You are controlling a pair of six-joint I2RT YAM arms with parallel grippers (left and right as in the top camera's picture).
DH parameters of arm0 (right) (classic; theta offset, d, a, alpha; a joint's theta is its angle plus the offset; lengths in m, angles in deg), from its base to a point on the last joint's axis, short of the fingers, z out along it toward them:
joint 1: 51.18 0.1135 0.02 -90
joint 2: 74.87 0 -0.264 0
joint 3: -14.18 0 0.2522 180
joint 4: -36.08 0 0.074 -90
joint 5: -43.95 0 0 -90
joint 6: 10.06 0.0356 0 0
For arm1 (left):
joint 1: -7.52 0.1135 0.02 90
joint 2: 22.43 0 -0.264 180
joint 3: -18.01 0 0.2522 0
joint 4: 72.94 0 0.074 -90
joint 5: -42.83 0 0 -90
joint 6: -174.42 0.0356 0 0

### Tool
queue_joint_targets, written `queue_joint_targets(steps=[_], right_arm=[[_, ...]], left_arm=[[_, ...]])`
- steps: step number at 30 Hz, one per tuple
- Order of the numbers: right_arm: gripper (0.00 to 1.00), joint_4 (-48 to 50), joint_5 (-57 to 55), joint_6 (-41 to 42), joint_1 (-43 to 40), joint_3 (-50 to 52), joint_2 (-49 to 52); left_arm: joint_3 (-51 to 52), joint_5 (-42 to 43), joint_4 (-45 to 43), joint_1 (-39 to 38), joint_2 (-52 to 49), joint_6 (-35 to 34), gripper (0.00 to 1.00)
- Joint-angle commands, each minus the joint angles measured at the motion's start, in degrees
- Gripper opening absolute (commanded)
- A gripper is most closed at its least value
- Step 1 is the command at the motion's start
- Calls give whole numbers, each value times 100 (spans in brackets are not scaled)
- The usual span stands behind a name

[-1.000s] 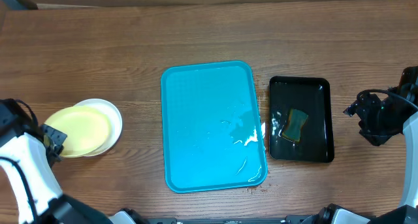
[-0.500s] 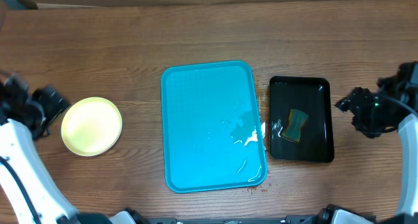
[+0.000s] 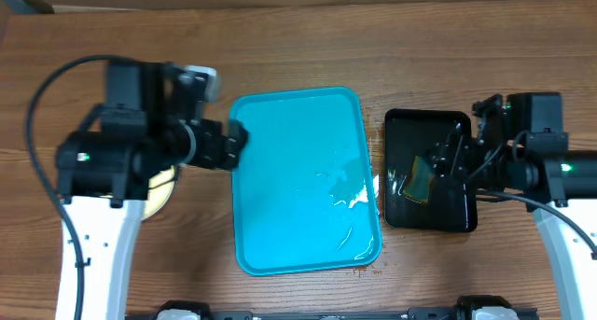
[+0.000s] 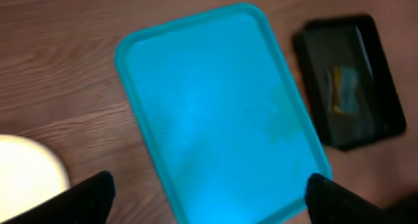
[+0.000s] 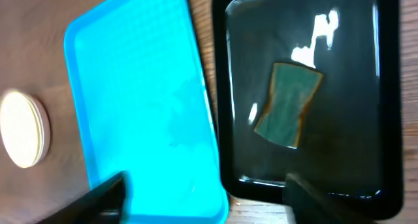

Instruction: Clean dirty plates on tray and stack at the side

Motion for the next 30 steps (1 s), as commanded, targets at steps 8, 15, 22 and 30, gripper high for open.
queue_joint_targets(steps=[8,15,22,30], right_arm=[[100,199,31,-365,1255,-72,-94],[100,118,94,-365,1252,-72,-90],[100,116,94,-365,1255,-72,-92],[100,2229,-426,-435,1259,485,-1576]], left_arm=[[-85,-809,199,-1611,26,243,100],[-85,-815,168,-1646,-70,254,100],[-85,-815,168,-1646,-85,251,100],[-85,-815,168,-1646,-85,254,100]])
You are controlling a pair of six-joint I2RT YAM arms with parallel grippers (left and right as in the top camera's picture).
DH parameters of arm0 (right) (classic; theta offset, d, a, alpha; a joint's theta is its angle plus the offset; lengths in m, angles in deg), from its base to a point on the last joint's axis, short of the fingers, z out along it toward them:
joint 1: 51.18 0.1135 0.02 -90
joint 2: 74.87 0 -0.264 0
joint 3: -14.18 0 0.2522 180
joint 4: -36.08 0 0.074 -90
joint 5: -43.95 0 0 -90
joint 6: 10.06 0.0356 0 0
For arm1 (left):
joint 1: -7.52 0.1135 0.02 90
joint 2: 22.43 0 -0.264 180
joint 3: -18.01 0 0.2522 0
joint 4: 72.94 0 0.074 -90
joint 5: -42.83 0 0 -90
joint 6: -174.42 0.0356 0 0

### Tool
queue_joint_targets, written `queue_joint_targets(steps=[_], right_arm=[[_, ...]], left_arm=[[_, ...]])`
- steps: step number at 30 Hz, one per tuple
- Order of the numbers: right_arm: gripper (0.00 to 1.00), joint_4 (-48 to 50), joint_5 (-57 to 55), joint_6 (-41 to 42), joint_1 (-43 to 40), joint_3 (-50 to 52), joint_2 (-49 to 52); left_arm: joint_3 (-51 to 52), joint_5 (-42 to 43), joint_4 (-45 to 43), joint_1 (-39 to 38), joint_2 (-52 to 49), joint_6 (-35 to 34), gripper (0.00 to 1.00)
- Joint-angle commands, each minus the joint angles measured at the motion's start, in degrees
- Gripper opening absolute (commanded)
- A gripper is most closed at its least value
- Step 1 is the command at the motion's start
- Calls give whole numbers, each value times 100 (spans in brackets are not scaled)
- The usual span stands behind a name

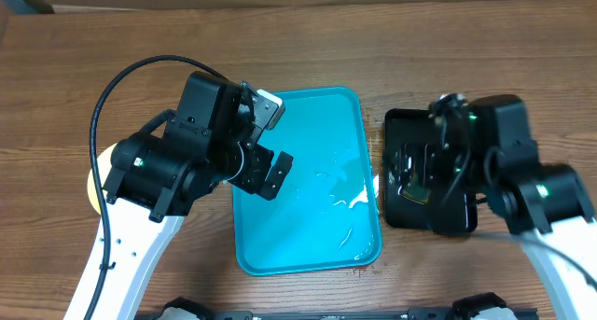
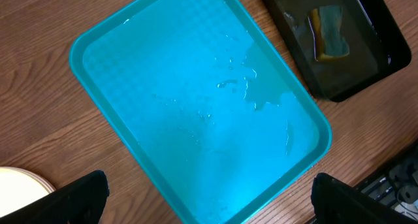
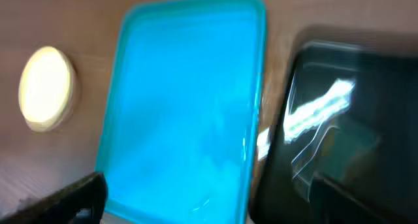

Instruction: Clean dirty plates on tray and stack at the side

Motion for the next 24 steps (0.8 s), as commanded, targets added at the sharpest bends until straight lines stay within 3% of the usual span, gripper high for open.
queue_joint_targets(steps=[1,5,13,19,24], right_arm=[[100,1305,-210,-111,22,581,-1241],[100,3126,-485,-533,-358,2343,-2909],[100,3571,-616,-533,-1091,4503,-5318],[100,4109,-680,-533,-1104,5438,-6124],[100,5346,-675,-531,-1102,6356,-6118]], left_arm=[[-85,-59,-24,-15,-20,85,100],[-85,-59,-24,-15,-20,85,100],[-85,-59,-24,-15,-20,85,100],[-85,-59,-24,-15,-20,87,100],[-85,-59,-24,-15,-20,87,100]])
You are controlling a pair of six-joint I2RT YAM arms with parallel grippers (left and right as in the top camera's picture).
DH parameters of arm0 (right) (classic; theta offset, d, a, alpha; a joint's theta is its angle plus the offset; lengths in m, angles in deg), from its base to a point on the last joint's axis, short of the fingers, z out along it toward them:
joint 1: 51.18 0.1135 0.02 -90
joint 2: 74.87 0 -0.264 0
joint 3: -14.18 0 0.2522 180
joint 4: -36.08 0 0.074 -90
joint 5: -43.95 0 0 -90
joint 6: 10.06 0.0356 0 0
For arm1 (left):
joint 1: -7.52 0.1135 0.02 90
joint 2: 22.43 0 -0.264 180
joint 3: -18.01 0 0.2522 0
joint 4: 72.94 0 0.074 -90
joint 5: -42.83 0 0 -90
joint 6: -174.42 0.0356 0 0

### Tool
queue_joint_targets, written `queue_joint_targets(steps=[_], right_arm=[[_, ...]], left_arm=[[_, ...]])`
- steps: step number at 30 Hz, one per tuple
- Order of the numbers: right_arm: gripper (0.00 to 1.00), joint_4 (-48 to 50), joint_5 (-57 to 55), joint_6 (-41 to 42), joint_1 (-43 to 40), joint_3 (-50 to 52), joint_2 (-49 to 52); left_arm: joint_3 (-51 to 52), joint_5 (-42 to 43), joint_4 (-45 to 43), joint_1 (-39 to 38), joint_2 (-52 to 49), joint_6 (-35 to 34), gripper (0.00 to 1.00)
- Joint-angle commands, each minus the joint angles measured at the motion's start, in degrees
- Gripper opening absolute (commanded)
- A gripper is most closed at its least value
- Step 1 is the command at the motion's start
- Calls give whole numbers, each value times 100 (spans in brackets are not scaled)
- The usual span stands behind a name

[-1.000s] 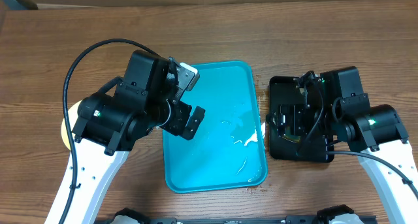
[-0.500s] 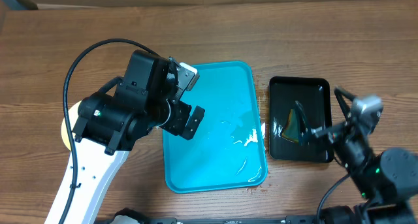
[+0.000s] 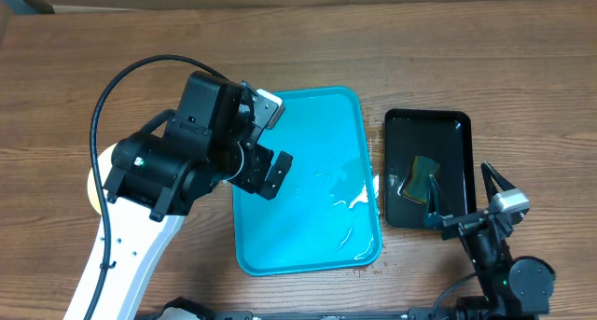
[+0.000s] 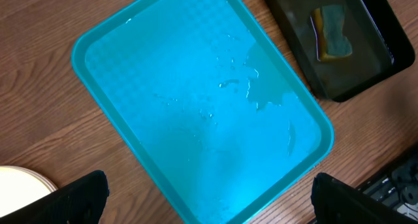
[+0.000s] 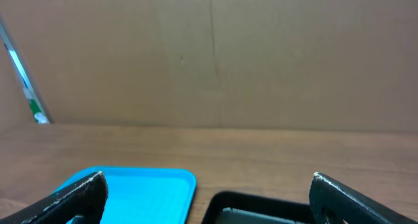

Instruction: Clean dirty plates on tray and stack at the side

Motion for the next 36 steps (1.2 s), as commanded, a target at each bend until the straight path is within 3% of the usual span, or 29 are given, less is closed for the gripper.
queue_joint_targets(steps=[1,7,12,23,28,32,33,36], right_arm=[[100,603,-76,-31,-17,520,-61],[100,601,-118,-31,-17,629,-61],[100,15,-122,-31,-17,627,-57],[100,28,-118,-31,-17,627,-44],[100,28,-120,-31,-17,627,-44],[100,28,-120,-31,-17,627,-44],[100,28,-120,-31,-17,627,-44],[100,28,-120,-31,-17,627,-44]], left_arm=[[-85,-20,-20,-15,-13,87,100],[-85,-20,-20,-15,-13,85,100],[-85,-20,-20,-15,-13,87,100],[-85,-20,-20,-11,-11,87,100],[247,-901,-70,98,726,133,100],[1187,-809,-1132,979,1744,-308,100],[1860,-599,-1873,1488,2291,-407,100],[2962,-529,-2968,1934,3165,-409,100]])
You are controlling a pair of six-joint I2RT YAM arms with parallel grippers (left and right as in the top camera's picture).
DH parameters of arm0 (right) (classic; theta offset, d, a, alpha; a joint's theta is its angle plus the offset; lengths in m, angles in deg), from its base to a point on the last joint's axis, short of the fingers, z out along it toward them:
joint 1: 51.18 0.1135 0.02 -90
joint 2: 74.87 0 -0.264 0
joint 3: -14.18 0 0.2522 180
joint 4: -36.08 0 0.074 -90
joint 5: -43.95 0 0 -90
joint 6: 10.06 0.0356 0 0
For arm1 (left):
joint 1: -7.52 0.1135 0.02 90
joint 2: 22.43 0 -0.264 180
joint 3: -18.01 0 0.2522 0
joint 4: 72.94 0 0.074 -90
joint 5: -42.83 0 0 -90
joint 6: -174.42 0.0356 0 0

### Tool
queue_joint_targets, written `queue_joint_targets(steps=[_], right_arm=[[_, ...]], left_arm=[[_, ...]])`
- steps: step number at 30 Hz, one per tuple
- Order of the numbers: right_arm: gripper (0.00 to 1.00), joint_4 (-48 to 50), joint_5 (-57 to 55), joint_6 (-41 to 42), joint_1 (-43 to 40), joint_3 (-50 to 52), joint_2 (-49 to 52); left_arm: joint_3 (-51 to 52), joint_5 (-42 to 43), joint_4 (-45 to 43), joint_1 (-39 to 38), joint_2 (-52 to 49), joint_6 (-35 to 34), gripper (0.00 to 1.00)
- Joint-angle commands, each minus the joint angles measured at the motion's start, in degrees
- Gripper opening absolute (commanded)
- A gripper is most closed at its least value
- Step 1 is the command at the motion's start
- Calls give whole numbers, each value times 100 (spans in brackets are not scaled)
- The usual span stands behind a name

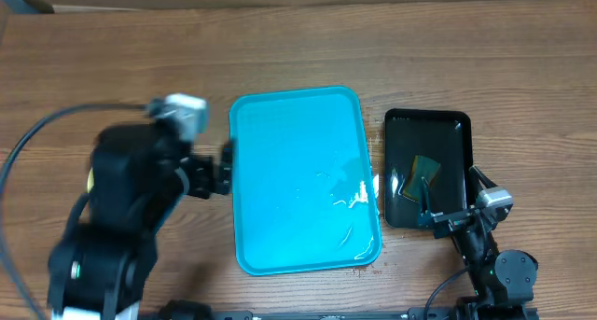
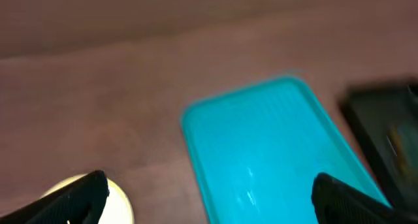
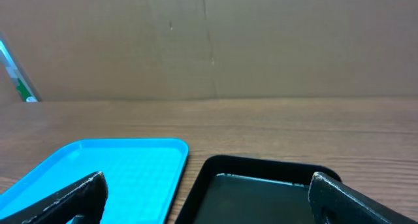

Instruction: Clean dirty plates on tray and stack at the side

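The blue tray (image 1: pixel 298 180) lies mid-table, wet and with no plates on it; it also shows in the left wrist view (image 2: pixel 274 145) and the right wrist view (image 3: pixel 111 175). A cream plate stack (image 2: pixel 114 198) sits left of it, only a sliver (image 1: pixel 90 180) showing under my left arm from overhead. My left gripper (image 1: pixel 213 171) hangs open and empty off the tray's left edge. A sponge (image 1: pixel 417 178) lies in the black tray (image 1: pixel 457 124). My right gripper (image 1: pixel 445 182) stands open and empty, low at that tray's near end.
The black tray (image 3: pixel 261 181) sits close beside the blue tray's right edge. A brown cardboard wall (image 3: pixel 209 41) closes off the far side of the table. The left wrist view is blurred.
My left arm, then raised over the blue tray's left half, now sits further left and nearer the front, its camera looking low across the table. The right arm has barely shifted.
First my left gripper was at the tray's left edge and my right hung over the black tray, the sponge lying in it. Then the left arm stood over the tray. Then the right arm was back at the front edge. Now the left has drawn back too.
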Motion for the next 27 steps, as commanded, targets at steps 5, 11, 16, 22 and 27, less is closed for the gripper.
queue_joint_targets(steps=[5,11,16,22,27], right_arm=[[100,31,-33,-22,-15,57,-35],[100,31,-33,-22,-15,57,-35],[100,31,-33,-22,-15,57,-35],[100,31,-33,-22,-15,57,-35],[100,31,-33,-22,-15,57,-35]], left_arm=[[3034,111,-2529,715,2413,-262,100],[4839,87,-3853,1032,3969,-817,100],[5768,61,-4242,1067,4994,-872,100],[6568,26,-4940,1069,5101,-1064,100],[6933,31,-5230,1071,5101,-1058,100]])
